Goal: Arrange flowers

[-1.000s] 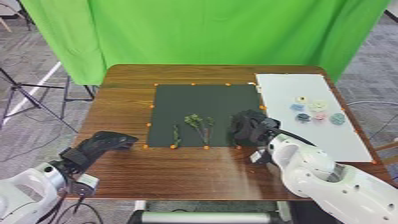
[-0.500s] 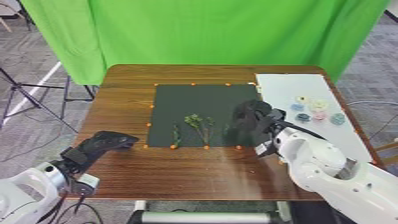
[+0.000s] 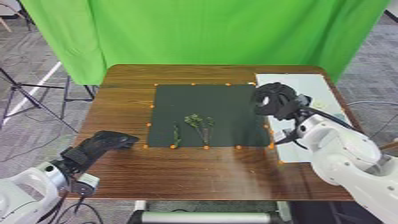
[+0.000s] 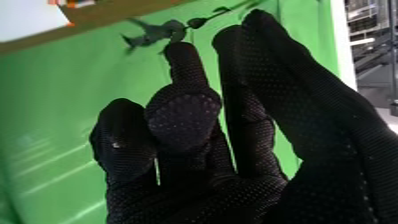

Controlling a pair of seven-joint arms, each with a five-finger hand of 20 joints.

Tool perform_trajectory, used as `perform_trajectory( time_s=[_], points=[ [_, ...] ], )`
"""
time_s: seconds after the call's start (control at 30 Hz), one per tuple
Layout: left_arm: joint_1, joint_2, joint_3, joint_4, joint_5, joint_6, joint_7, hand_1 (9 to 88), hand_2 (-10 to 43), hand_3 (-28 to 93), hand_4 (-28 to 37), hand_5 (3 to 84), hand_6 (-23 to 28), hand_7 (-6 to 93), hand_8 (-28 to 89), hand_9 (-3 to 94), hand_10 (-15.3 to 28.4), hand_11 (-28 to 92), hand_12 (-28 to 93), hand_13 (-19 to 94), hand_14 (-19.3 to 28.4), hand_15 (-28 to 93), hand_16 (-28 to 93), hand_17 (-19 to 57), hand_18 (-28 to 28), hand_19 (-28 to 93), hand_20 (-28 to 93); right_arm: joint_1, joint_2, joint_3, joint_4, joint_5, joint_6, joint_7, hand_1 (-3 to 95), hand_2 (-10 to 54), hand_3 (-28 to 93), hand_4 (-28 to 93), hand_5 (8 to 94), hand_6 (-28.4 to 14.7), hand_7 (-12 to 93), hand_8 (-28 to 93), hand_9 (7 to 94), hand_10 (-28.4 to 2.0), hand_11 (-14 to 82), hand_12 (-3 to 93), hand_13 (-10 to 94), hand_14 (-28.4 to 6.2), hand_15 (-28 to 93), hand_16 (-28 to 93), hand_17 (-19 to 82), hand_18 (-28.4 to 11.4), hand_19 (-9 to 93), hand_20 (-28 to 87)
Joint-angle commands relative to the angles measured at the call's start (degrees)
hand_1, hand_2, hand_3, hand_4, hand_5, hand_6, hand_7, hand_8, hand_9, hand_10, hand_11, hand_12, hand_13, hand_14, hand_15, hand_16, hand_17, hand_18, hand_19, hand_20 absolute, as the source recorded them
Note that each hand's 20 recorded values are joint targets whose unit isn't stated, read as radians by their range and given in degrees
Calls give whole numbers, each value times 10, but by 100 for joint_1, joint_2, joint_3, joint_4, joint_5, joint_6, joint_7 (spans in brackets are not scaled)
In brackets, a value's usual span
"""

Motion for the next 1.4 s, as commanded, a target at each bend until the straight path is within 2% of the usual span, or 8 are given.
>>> perform_trajectory(
  time_s=[0.03,0.33,0.43,0.87,1.13,1.4],
  points=[
    [43,-33,52,65,11,-111,-92,264,14,567,-174,443,53,107,-47,383,166,135,116,284,188,120,3,-11,115,105,112,106,27,-233,61,-98,-128,-120,508,-95,646,-74,576,13,290,193,559,-136,184,296,777,-33,689,329,536,-132,932,570],
    [66,-48,55,59,12,-139,-105,265,14,566,-176,443,53,107,-48,383,165,135,117,283,188,120,3,-11,115,105,112,369,71,-778,259,-402,-373,-484,514,-95,644,-74,575,15,294,194,555,-134,175,293,778,-31,690,326,537,-131,932,570],
    [32,-29,77,79,-7,-165,-126,264,14,566,-175,444,53,107,-48,382,165,135,117,283,187,119,3,-11,115,105,111,377,29,-859,301,-437,-500,-512,514,-95,643,-74,572,17,298,193,549,-132,167,290,778,-30,690,326,536,-130,932,570],
    [54,-42,57,64,-57,-206,-218,265,14,565,-173,445,54,106,-48,382,166,133,116,284,187,120,3,-11,115,105,111,459,-71,-1113,437,-479,-923,-740,516,-95,641,-74,568,22,314,186,545,-131,152,284,777,-30,691,326,535,-129,932,569],
    [41,-55,47,60,-18,-203,-176,266,16,563,-173,446,53,106,-48,381,165,133,117,283,187,120,3,-11,114,104,111,639,-59,-1375,473,-523,-1256,-839,516,-95,632,-80,572,21,312,179,537,-127,138,278,776,-29,689,324,532,-131,932,570],
    [-26,-40,73,100,13,-209,-133,266,15,565,-173,446,53,106,-48,381,165,132,116,282,187,119,4,-11,114,102,112,537,-82,-815,407,-422,-969,-793,487,-95,664,-91,575,27,265,140,530,-131,128,277,767,-34,690,324,520,-136,932,563]
  ],
)
